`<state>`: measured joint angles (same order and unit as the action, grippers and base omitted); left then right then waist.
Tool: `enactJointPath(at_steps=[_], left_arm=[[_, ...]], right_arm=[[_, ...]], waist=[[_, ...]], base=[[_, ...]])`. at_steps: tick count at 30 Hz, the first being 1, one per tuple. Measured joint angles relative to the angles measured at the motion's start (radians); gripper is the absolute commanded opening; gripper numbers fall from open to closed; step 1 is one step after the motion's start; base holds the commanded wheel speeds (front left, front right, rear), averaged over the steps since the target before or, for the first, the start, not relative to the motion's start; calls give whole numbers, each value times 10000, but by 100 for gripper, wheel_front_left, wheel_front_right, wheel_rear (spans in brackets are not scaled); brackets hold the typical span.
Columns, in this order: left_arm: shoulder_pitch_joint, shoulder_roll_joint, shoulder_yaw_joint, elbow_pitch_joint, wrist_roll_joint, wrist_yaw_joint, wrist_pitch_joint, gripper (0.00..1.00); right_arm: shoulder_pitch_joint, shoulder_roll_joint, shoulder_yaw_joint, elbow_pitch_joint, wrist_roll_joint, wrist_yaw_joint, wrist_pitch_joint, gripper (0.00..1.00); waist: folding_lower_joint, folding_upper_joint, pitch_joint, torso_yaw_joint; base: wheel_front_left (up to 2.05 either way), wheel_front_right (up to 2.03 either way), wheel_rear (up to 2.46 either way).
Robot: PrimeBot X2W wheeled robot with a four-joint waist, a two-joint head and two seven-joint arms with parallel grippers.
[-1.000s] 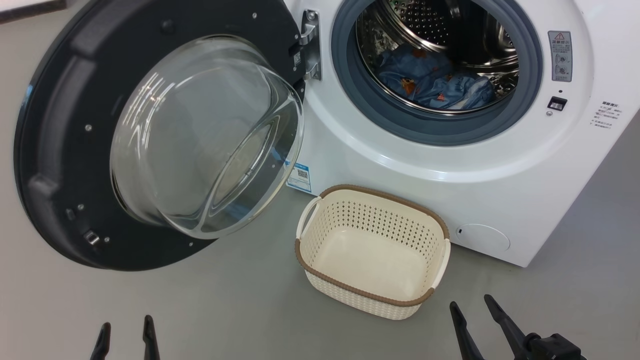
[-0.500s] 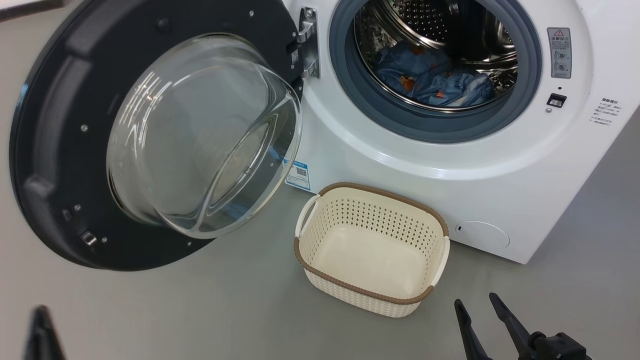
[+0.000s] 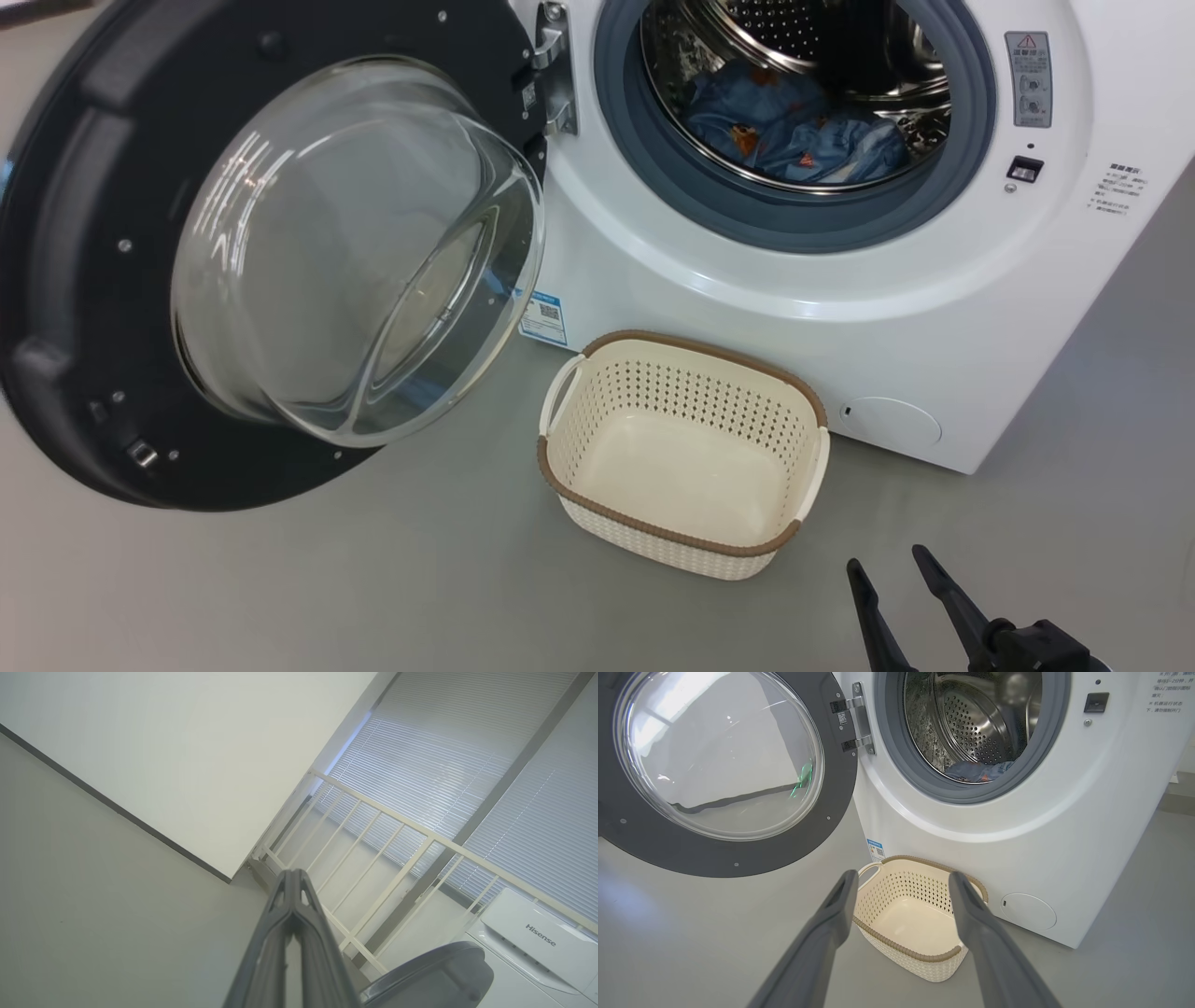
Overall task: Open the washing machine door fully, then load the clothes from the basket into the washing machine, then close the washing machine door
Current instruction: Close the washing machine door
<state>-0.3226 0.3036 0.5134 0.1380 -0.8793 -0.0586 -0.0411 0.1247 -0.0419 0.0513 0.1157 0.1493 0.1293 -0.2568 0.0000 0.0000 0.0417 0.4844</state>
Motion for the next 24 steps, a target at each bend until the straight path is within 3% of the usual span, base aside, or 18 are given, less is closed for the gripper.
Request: enactJointPath(at_steps=[4,13,24], left_arm=[[-1125,608,328,974,-803,111,721,0],[-2572,1404,1168,3484,-2391,276,1956,0],[-2825,1436,1480,5511,-4171,-270,4236,0]], right_arm=[[-4,-2,-17,-21,-56,0,0,100],[-26,-65,-63,-104,-443,0,4,100],[-46,-428,-82,-587,-533,0,454,100]], waist=[[0,0,119,-119],[0,0,531,-356],[0,0,1036,-616]], base=[[0,0,0],[0,0,0],[0,0,0]])
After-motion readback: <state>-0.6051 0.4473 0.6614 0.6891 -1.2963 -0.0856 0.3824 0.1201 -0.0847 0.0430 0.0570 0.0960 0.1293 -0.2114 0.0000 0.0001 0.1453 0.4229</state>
